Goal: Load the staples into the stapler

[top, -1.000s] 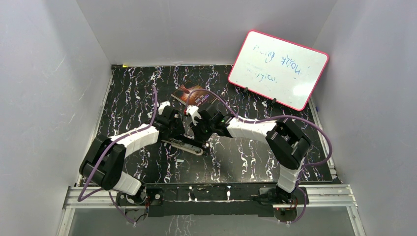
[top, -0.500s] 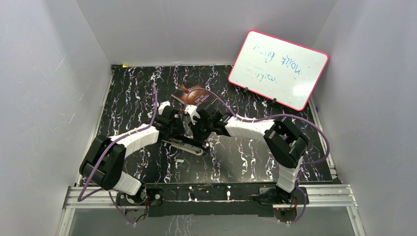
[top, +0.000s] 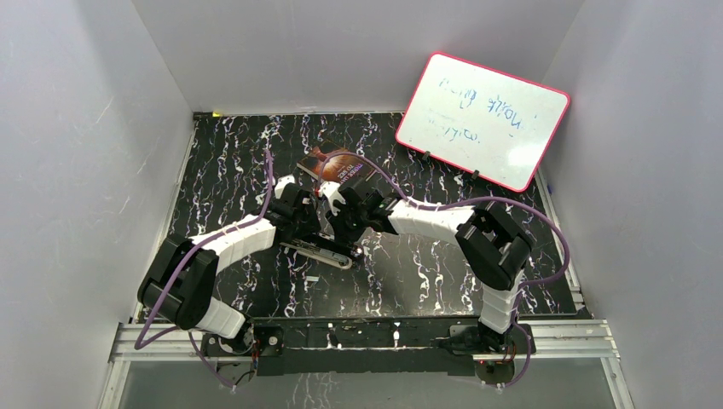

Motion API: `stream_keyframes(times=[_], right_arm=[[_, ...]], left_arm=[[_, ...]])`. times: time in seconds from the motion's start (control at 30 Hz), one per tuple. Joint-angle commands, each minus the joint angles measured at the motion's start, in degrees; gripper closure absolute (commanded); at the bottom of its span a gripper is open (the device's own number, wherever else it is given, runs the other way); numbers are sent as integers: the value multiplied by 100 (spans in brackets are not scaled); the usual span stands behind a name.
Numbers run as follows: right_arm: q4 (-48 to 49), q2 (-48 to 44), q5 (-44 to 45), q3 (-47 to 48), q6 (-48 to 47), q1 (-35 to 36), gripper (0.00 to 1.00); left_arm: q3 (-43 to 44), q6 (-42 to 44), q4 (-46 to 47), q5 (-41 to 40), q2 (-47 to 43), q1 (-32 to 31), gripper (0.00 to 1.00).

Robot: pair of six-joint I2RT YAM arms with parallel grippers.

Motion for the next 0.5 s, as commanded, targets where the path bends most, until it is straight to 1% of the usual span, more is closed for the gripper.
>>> stream_keyframes(times=[0.0, 0.17, 0.47], right_arm=[[-473, 174, 61, 87, -98, -5, 100], [-528, 191, 52, 78, -95, 2, 97], [-777, 195, 70, 142, -173, -2, 99]], left_arm=[[-55, 119, -284, -114, -187, -3, 38], [-56, 122, -293, -117, -187, 1, 38], [-55, 127, -284, -105, -183, -3, 38]])
